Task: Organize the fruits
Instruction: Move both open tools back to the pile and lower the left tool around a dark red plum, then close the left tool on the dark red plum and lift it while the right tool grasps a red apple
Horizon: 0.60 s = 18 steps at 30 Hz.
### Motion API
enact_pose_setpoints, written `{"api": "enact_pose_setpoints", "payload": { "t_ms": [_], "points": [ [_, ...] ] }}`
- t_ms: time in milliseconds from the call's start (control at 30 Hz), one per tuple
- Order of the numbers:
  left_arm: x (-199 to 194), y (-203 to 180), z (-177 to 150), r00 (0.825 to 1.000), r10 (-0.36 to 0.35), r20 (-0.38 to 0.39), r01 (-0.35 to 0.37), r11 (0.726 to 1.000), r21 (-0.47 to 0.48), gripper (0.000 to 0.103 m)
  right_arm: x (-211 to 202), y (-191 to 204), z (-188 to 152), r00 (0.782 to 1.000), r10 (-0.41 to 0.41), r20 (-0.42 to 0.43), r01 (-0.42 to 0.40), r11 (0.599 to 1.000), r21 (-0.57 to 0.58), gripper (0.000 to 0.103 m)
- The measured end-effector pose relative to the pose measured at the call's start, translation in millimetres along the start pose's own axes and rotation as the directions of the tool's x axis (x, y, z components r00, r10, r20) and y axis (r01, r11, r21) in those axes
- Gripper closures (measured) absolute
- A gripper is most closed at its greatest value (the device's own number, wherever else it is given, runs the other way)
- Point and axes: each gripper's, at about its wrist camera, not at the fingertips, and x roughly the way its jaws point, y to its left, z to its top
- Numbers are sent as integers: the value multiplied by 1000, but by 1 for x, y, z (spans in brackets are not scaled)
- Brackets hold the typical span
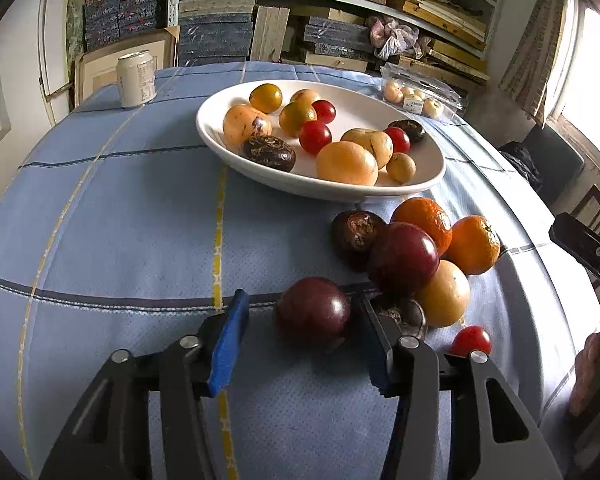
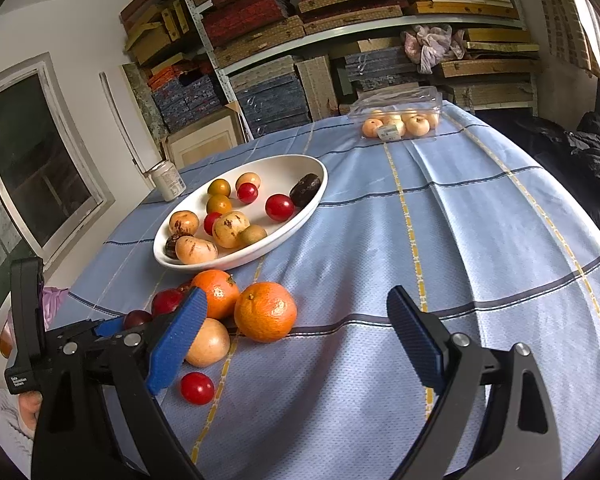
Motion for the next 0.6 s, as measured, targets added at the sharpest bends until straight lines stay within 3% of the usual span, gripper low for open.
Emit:
{"api": "enact_pose_setpoints", "payload": {
  "t_ms": [67, 200, 367, 467, 600],
  "points": [
    [3, -3, 0, 1000, -14, -17, 15, 1000, 14, 64, 0, 2, -1, 1000, 3, -2, -3, 1000, -9, 14],
    [3, -7, -2, 1000, -1, -11, 1, 999, 36, 65, 0, 10, -3, 1000, 13, 1, -13, 999, -40, 14],
    [-11, 4, -1, 998, 43, 45, -43, 999, -10, 65, -1, 38, -8, 999, 36, 7, -35, 992, -120, 14],
    [-18, 18, 2, 995, 75, 63, -70, 995, -69, 65, 5, 68, -14, 999, 41, -14, -43, 977, -210, 19],
    [-24, 30, 4, 993, 97, 70, -88, 989, -122, 65, 24, 102, -20, 994, 65, -87, -87, 956, -280, 34]
  ]
}}
